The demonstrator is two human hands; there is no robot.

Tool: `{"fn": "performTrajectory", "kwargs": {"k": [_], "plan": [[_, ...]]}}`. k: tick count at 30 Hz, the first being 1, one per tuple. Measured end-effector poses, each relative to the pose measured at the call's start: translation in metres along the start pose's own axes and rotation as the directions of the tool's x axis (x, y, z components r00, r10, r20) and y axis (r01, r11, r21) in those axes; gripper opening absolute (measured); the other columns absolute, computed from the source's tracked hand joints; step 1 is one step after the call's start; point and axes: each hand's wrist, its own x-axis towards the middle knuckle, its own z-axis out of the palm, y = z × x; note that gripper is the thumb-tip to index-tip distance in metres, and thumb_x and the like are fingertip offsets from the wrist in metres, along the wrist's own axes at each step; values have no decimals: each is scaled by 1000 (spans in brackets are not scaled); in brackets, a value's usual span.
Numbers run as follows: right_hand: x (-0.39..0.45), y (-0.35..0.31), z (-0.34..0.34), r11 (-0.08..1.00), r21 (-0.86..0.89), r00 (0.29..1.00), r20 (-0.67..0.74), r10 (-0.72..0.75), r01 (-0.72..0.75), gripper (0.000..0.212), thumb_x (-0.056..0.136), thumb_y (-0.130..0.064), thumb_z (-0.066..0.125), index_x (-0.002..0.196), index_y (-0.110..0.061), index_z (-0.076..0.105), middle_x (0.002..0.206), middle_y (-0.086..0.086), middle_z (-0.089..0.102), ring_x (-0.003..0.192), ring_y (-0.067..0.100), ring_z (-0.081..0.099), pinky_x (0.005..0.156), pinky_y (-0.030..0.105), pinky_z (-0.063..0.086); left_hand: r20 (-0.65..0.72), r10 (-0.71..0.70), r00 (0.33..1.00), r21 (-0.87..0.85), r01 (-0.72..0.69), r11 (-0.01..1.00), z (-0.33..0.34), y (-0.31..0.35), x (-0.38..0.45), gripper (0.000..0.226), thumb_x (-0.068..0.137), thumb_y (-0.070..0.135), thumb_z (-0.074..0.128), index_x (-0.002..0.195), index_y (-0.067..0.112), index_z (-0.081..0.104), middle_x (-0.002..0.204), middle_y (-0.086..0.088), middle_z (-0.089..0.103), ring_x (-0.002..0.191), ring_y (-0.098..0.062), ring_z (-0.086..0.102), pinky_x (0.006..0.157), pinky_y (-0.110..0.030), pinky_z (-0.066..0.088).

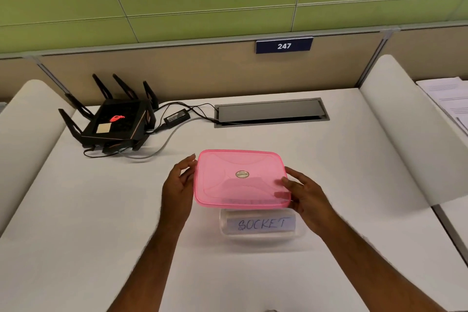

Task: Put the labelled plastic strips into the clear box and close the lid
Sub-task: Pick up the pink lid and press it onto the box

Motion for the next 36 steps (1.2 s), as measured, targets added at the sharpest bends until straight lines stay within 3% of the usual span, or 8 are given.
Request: {"fn": "performTrajectory", "kwargs": {"k": [4, 7, 9, 14, 22, 25, 29, 36], "plan": [[-7, -1, -24, 1000, 11, 999, -38, -3, 4, 45, 92, -23, 73, 135, -27, 61, 119, 13, 74, 98, 40, 74, 61, 32, 59, 5, -79, 997, -55, 79, 995, 19, -4, 0, 27, 98, 9, 62, 114, 29, 69, 128, 12, 67, 118, -7, 64, 89, -14, 52], [-13, -1, -42, 1000, -11, 998, -68, -1, 1, 46, 90, -23, 75, 134, -30, 63, 118, 13, 74, 98, 41, 74, 60, 33, 59, 19, -253, 967, -252, 250, 935, 33, -8, -2, 24, 93, 12, 66, 114, 23, 71, 123, 1, 71, 111, -18, 70, 91, -27, 57], [-17, -1, -52, 999, -36, 997, -77, 1, -4, 49, 86, -26, 79, 132, -33, 64, 116, 13, 75, 95, 41, 74, 60, 34, 59, 18, -326, 945, -283, 317, 905, 43, -12, -2, 22, 91, 12, 66, 110, 19, 73, 116, -6, 74, 104, -24, 73, 92, -35, 57], [-25, 6, -70, 994, -105, 995, -102, -13, 2, 60, 72, -36, 87, 128, -34, 65, 108, 14, 77, 88, 43, 75, 62, 38, 60, -16, -409, 912, -84, 406, 910, 65, -28, -2, 14, 84, 16, 76, 96, 24, 76, 100, -2, 77, 93, -25, 74, 86, -38, 60], [-32, 18, -83, 987, -162, 994, -108, -24, 6, 49, 88, -13, 78, 131, -29, 60, 100, 19, 76, 82, 44, 75, 62, 42, 60, 5, -440, 898, 165, 434, 886, 87, -44, 1, 23, 91, 12, 69, 112, 19, 75, 109, 6, 73, 104, -15, 68, 95, -40, 55], [-32, 18, -87, 986, -168, 993, -112, -23, 4, 51, 87, -13, 78, 132, -28, 60, 98, 20, 76, 82, 44, 75, 62, 41, 60, 8, -442, 897, 197, 432, 880, 96, -41, 2, 22, 92, 10, 65, 110, 18, 76, 107, 6, 74, 104, -14, 68, 94, -37, 55], [-33, 17, -94, 984, -180, 993, -116, -24, 3, 50, 88, -13, 78, 132, -28, 59, 98, 20, 76, 81, 44, 75, 63, 42, 61, 33, -428, 903, 238, 409, 881, 103, -39, 1, 22, 93, 11, 63, 109, 17, 77, 105, 6, 75, 103, -12, 68, 81, -21, 50], [-34, 19, -101, 981, -195, 992, -123, -23, -1, 49, 90, -13, 76, 133, -28, 58, 98, 18, 77, 81, 44, 75, 63, 43, 62, 79, -406, 910, 320, 363, 875, 109, -39, 0, 23, 93, 8, 61, 112, 12, 75, 110, 0, 74, 106, -15, 66, 89, -26, 48]]}}
